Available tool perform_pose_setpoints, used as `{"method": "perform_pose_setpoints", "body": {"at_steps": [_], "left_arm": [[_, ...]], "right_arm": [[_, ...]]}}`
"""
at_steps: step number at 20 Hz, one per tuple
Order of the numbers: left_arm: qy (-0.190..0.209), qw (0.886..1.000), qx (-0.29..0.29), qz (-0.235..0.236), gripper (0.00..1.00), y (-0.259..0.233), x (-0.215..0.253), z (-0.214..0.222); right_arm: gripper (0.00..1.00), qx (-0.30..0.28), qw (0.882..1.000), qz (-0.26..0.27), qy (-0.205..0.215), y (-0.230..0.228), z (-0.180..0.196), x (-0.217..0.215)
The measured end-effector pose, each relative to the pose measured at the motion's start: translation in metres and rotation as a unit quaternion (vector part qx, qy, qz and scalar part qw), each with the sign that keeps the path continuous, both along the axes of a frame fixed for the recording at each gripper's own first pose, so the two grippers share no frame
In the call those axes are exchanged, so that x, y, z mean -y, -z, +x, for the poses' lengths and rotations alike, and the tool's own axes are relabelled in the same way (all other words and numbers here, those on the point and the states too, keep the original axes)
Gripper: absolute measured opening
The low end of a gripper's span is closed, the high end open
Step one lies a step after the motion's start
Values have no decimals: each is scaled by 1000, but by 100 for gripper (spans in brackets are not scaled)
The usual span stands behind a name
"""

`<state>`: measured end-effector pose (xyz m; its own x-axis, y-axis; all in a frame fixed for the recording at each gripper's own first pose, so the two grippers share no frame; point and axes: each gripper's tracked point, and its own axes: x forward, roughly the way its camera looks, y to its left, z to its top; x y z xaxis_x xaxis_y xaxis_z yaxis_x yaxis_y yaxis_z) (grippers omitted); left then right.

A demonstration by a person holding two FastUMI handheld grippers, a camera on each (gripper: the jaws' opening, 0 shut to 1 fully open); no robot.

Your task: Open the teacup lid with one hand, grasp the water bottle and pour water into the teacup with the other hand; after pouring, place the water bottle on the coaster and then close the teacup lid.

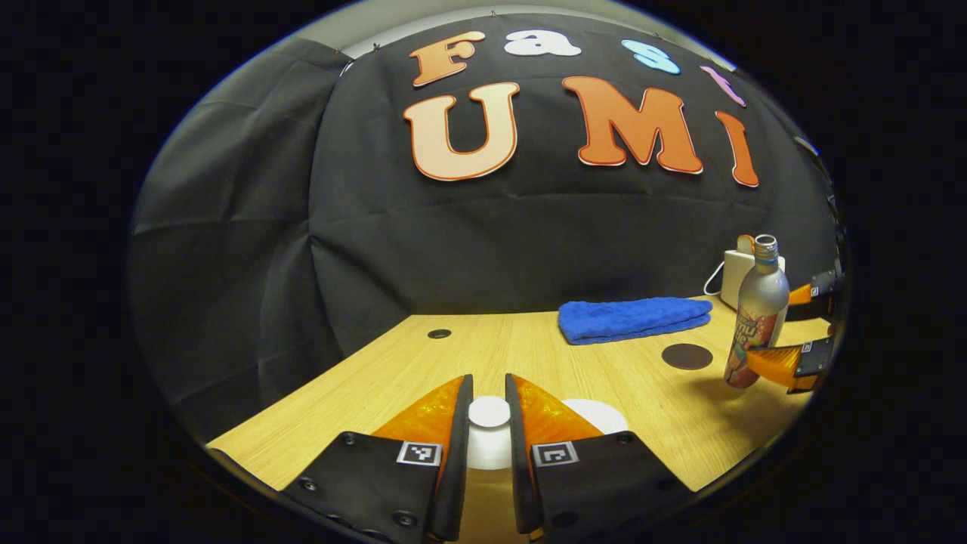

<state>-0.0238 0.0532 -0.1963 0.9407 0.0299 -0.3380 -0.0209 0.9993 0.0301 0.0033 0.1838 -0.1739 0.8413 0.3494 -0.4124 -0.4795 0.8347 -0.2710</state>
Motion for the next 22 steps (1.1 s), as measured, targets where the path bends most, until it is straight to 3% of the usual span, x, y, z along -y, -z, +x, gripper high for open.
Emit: {"method": "perform_pose_setpoints", "body": {"at_steps": [5, 8, 11, 17, 22], "left_arm": [[-15, 1000, 2, -6, 30, -3, -25, -8], [-28, 1000, 2, -6, 27, -4, -40, -13], [-37, 999, -1, -3, 30, -3, -55, -22], [-60, 998, -3, -9, 27, 1, -81, -32], [-72, 997, -7, -14, 30, 6, -98, -39]], "right_arm": [[77, 60, 996, -67, -22, -23, 19, -12], [76, 75, 992, -95, -34, -23, 23, -19], [76, 88, 987, -126, -45, -20, 27, -27], [76, 151, 965, -205, -67, -34, 44, -40], [76, 192, 942, -261, -92, -37, 52, -54]]}}
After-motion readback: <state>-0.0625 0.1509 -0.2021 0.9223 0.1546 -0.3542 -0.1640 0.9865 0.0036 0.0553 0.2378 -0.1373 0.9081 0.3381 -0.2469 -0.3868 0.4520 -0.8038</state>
